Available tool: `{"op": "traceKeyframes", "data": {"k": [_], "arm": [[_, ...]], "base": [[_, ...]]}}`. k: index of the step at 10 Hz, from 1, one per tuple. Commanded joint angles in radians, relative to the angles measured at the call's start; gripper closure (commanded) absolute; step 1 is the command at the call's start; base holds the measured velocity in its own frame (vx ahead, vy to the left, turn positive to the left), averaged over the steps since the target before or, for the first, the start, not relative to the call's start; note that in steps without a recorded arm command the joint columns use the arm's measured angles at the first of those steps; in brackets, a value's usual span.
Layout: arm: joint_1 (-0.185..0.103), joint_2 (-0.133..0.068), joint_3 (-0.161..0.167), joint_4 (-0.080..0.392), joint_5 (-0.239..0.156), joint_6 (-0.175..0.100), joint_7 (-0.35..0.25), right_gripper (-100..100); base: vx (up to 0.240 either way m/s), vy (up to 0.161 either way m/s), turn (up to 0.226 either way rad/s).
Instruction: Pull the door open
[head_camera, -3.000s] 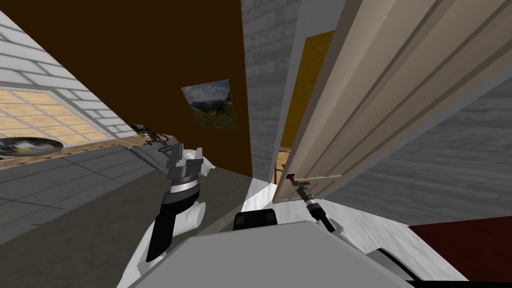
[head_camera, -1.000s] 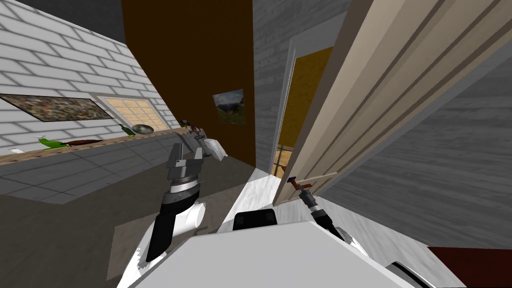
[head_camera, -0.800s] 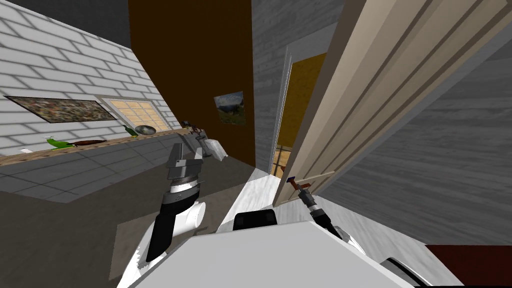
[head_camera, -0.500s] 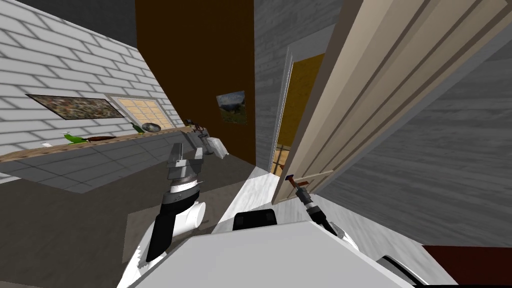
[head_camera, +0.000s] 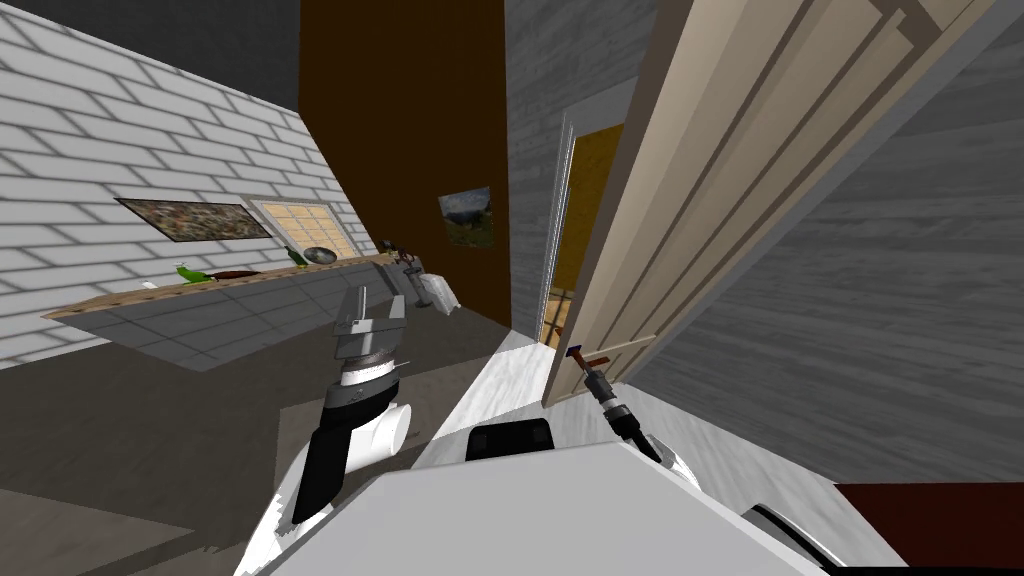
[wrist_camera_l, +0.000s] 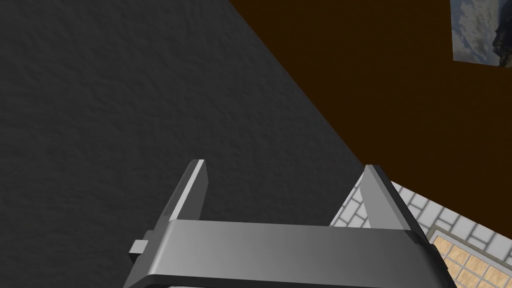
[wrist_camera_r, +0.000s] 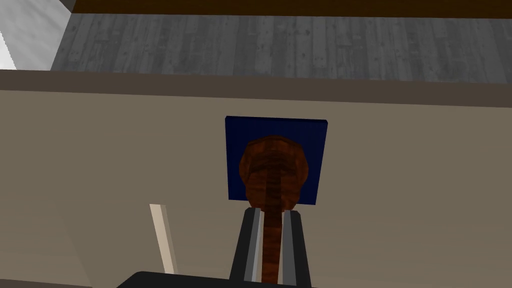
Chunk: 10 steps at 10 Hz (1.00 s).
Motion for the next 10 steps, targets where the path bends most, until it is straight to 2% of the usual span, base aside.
{"op": "traceKeyframes", "data": {"k": [1,2,4,9,10], "arm": [[0.018,0.007,0.010,-0.030,0.005,0.013,0.001,100],[0.018,0.010,0.011,-0.040,0.005,0.023,0.006,100],[0.015,0.025,0.019,-0.088,0.004,0.071,0.028,100],[0.011,0.052,0.032,-0.174,0.004,0.157,0.066,100],[0.014,0.058,0.040,-0.162,0.008,0.147,0.062,100]], "base": [[-0.036,-0.025,0.007],[-0.032,-0.028,0.008],[-0.153,-0.101,0.096],[-0.096,-0.162,0.087],[-0.013,-0.060,0.059]]}}
